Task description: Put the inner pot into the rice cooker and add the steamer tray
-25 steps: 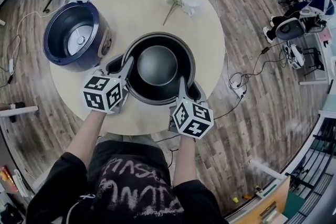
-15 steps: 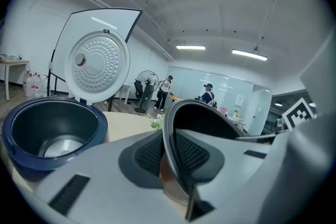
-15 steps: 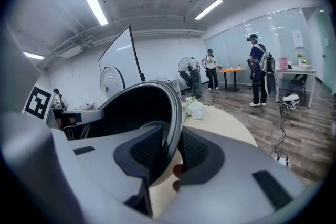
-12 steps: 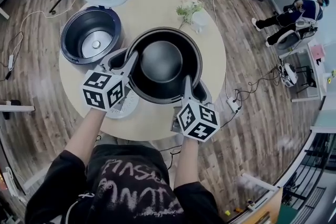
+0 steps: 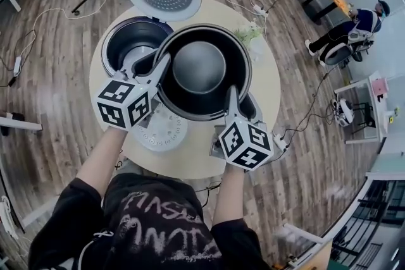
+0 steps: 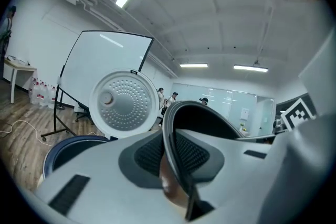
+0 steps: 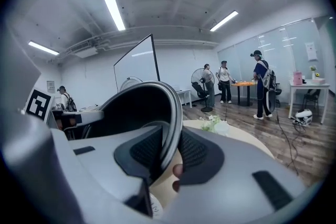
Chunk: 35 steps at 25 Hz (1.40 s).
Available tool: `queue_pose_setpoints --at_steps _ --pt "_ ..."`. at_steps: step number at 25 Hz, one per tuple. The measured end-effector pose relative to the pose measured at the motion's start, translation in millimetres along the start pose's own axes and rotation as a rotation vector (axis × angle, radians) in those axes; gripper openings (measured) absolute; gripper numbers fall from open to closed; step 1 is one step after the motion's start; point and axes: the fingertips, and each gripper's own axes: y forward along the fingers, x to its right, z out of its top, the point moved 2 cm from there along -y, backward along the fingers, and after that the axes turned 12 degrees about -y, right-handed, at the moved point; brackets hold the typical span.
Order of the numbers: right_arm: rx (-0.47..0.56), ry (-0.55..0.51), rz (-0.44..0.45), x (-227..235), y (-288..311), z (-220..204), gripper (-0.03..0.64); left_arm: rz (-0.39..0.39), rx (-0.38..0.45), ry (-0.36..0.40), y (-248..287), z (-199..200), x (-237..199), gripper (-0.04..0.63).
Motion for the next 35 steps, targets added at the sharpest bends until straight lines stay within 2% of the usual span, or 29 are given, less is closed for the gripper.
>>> queue_pose_setpoints --at_steps 8,16,21,27,35 --pt "0.047 -0.061 0.112 -70.6 37.6 43.0 0.098 0.078 0.104 0.0 -38.8 56.9 -53.3 0.072" --pt "-0.013 -0.112 0.255 -135.6 81.5 63.1 0.101 0.177 0.112 0.001 -73.0 89.8 -107.4 0.08" --pt "-0.099 -0.138 0.314 -163.2 111.1 65.6 0.104 0.208 0.065 -0.023 -76.1 98.1 -140.3 0.089" --pt "-0.233 -0.155 0.352 -171.7 140.9 55.4 0.112 0.218 -0.019 -0.086 -59.6 91.7 -169.4 0.095" --pt "-0.417 -0.11 0.41 -176.1 170.9 20.4 0.121 0.266 -0.204 -0.171 -36.6 67.9 -201.1 0.095"
